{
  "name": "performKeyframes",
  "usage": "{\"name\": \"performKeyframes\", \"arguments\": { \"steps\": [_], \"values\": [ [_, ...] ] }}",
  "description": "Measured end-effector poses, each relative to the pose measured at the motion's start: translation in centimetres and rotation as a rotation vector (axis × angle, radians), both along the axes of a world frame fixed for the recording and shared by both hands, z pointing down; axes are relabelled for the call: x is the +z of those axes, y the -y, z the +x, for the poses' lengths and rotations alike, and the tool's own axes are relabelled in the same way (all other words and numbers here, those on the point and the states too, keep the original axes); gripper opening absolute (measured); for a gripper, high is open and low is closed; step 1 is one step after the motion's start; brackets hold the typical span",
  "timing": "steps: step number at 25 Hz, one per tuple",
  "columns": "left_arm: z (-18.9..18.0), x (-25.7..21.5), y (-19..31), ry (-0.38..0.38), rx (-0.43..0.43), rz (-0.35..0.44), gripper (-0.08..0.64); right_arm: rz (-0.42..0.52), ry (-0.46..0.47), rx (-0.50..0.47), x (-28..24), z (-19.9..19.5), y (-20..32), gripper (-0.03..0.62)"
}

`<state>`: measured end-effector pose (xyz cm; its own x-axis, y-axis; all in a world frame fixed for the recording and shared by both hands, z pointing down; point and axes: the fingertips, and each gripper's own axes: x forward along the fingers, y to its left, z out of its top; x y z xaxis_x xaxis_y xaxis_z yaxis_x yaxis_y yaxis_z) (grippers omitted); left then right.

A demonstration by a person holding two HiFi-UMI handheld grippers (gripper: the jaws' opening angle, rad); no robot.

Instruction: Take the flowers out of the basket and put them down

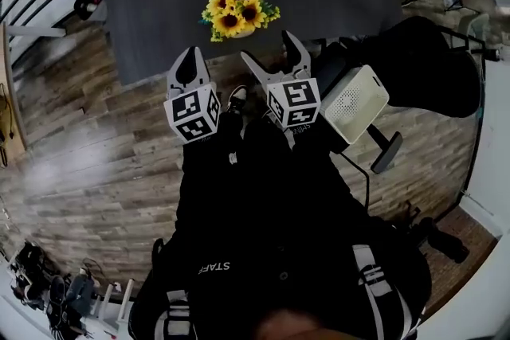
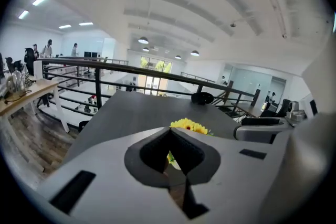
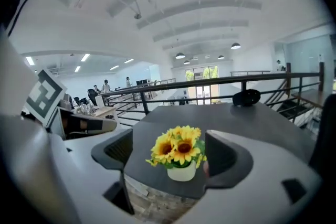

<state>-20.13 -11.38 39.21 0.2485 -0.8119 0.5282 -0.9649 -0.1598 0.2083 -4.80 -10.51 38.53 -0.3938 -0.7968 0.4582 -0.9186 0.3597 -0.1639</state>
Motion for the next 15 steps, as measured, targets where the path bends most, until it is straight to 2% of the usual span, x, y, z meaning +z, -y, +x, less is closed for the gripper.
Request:
{"name": "performKeyframes", "arguments": {
  "steps": [2,5,9,13,15],
  "values": [
    [1.0,-2.8,0.1,-0.009,0.008,0.036,-0.002,0.038,-0.003,0.013,-3.1,0.5,-0.1,0.414],
    [2.6,-7.0,0.4,-0.01,0.04,0.102,-0.002,0.099,-0.014,0.068,-7.6,1.5,-0.2,0.243],
    [4.6,-12.3,0.6,-0.02,0.08,0.185,-0.002,0.145,-0.027,0.126,-12.6,3.0,-0.3,0.064],
    [6.4,-16.2,0.2,-0.039,0.128,0.239,-0.002,0.195,-0.01,0.147,-16.6,3.9,-0.6,0.015],
    [7.3,-17.8,-0.1,-0.053,0.156,0.258,-0.002,0.22,0.006,0.141,-18.4,3.9,-0.6,0.015]
  ]
}}
